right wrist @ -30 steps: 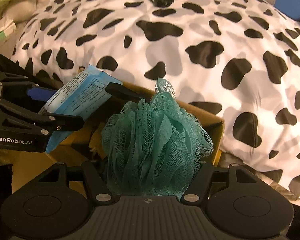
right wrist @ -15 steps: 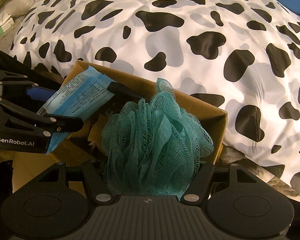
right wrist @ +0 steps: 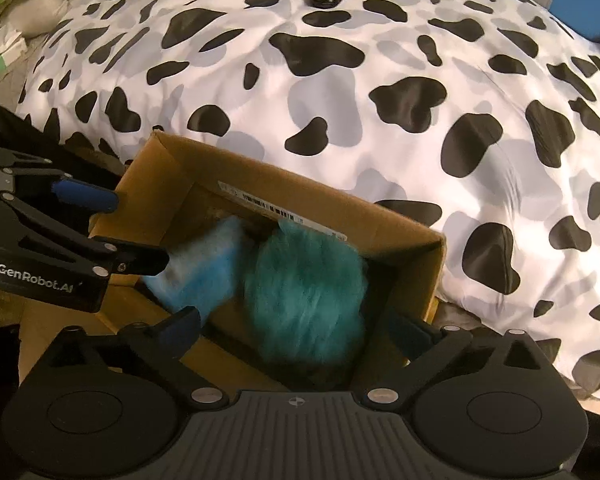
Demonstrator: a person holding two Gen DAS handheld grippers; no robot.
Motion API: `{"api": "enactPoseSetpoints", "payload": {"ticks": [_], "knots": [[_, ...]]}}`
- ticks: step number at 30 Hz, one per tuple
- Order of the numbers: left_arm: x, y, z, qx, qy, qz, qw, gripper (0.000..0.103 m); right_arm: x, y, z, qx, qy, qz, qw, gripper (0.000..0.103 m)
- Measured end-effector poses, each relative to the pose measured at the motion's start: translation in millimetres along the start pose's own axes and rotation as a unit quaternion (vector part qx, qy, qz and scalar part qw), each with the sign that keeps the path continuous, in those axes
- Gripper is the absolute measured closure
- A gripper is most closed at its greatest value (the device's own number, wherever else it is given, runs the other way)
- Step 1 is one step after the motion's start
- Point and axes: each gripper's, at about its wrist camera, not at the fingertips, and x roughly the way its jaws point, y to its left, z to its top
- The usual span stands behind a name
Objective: Organize soft objects
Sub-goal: 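Lower the packet and loofah into the box and open both tools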
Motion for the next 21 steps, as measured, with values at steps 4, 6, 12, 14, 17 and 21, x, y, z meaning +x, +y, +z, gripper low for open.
{"api": "enactPoseSetpoints", "payload": {"ticks": [4,6,12,14,17,21], "knots": [[0.7,-0.5,0.4,0.002,0.002,0.003,1.0000,0.024,2.2,0.5,-0.3,0.000,0.006,-0.006,1.000,0.003],[0.9,-0.4,0.6,0.002,0.002,0.003,1.0000,0.024,2.5,1.4,-0.1,-0.002,0.007,-0.006,1.000,0.002],[-0.6,-0.4,1.9,0.004,-0.005,0.004,1.0000,0.025,3.4,0.1,-0.1,0.004,0.011,-0.011,1.000,0.002],[-1.8,0.2,2.6,0.002,-0.012,0.009,0.9999,0.024,3.3,-0.4,0.3,0.006,0.010,-0.013,1.000,0.002],[-3.1,2.8,5.1,-0.008,-0.029,0.016,0.9994,0.025,1.7,-2.7,0.4,0.012,0.001,-0.015,1.000,0.002],[-8.3,4.5,8.4,-0.021,-0.056,0.020,0.9980,0.025,-2.5,-7.5,2.3,0.025,-0.025,-0.034,0.999,0.002]]}}
